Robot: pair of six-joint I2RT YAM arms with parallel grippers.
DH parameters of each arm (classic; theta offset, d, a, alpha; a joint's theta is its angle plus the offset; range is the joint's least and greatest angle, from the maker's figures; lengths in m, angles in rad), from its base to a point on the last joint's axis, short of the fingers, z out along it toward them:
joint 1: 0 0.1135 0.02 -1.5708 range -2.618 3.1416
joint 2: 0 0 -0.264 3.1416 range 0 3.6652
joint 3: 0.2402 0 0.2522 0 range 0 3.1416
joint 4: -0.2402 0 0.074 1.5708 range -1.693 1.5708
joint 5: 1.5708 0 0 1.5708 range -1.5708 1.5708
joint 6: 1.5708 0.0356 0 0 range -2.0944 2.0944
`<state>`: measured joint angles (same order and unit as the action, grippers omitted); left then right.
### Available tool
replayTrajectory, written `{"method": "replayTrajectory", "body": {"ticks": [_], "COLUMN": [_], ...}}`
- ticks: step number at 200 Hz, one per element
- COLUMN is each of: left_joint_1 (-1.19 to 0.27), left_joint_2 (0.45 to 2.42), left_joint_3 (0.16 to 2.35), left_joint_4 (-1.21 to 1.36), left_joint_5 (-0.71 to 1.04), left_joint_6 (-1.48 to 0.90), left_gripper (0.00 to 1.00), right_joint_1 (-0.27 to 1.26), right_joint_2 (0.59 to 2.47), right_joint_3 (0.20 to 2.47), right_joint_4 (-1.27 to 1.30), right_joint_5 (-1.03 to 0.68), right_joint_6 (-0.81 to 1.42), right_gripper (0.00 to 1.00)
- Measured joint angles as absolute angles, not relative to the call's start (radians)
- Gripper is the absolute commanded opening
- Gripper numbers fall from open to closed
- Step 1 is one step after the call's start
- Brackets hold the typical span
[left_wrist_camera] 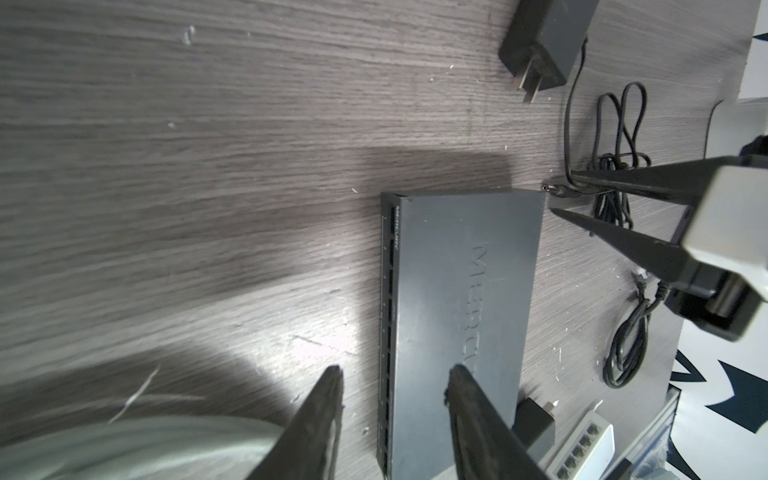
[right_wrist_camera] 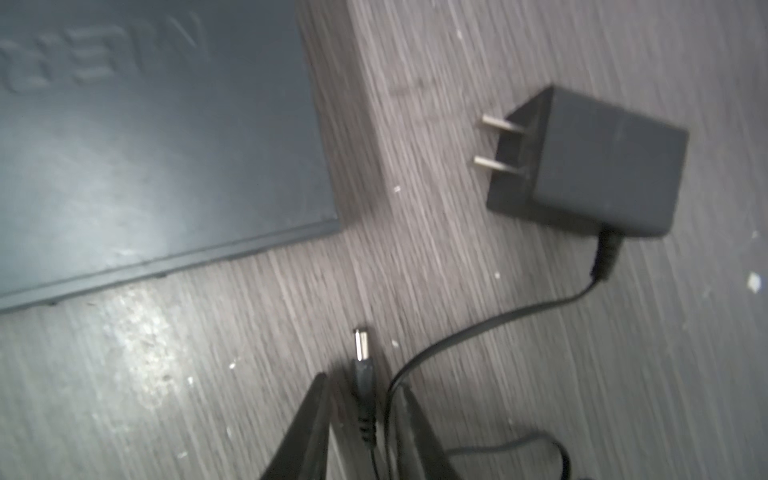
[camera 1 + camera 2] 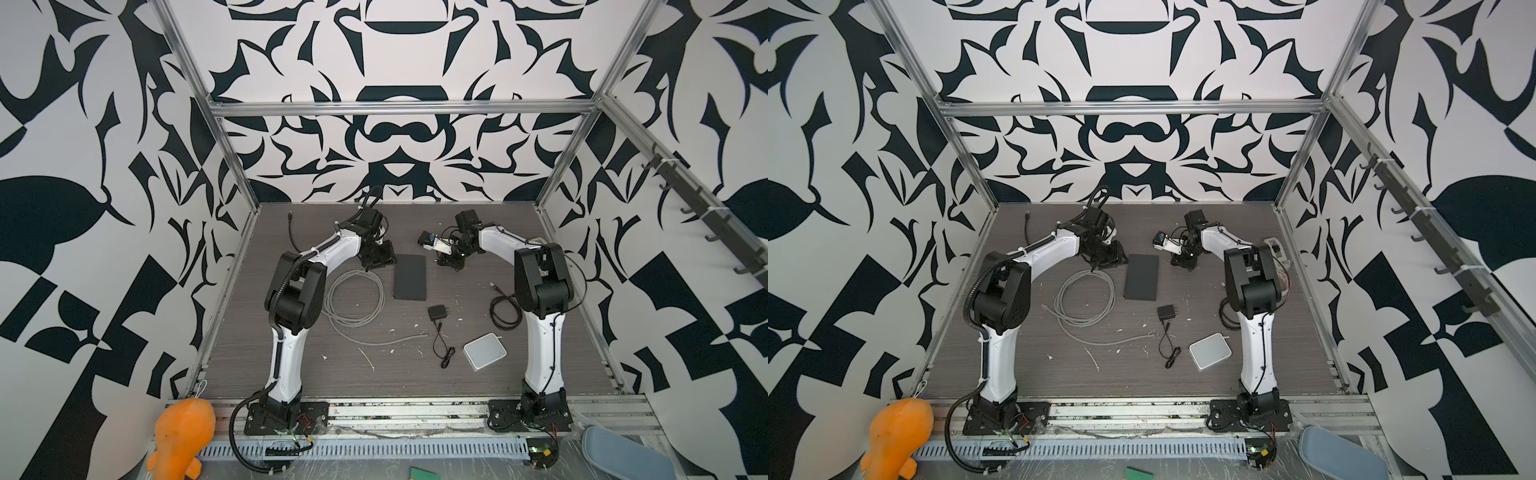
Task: Insert the plug into the switch port
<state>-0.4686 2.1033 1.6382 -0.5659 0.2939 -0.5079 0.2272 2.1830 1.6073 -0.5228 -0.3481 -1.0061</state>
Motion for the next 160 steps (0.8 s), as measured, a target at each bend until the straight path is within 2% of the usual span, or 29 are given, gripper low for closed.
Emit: {"method": "replayTrajectory", "body": {"ticks": [57,113,160], "left_joint_1": [-0.467,-0.48,-0.542], "left_joint_2": [2.103,2.103,2.147], "left_joint_3": [1.679,1.769,1.819], "left_joint_4": [-0.586,-0.595,-0.492], "left_joint_5": [0.292,0.322,0.435], "left_joint_6": [-0.505,-0.524,-0.635], "left_gripper": [0.45,0.45,0.45], "right_joint_1": [0.211,0.202,0.189], "right_joint_2": [2.181,2.136,2.066], "right_joint_3": [1.608,1.608,1.606], "right_joint_4": [-0.551,-0.576,-0.56], "right_joint_5": [-0.355,-0.368,-0.452], "right_joint_6": [-1.024,-1.023,-0.989], "right_gripper": [0.04,0.04,0.04]}}
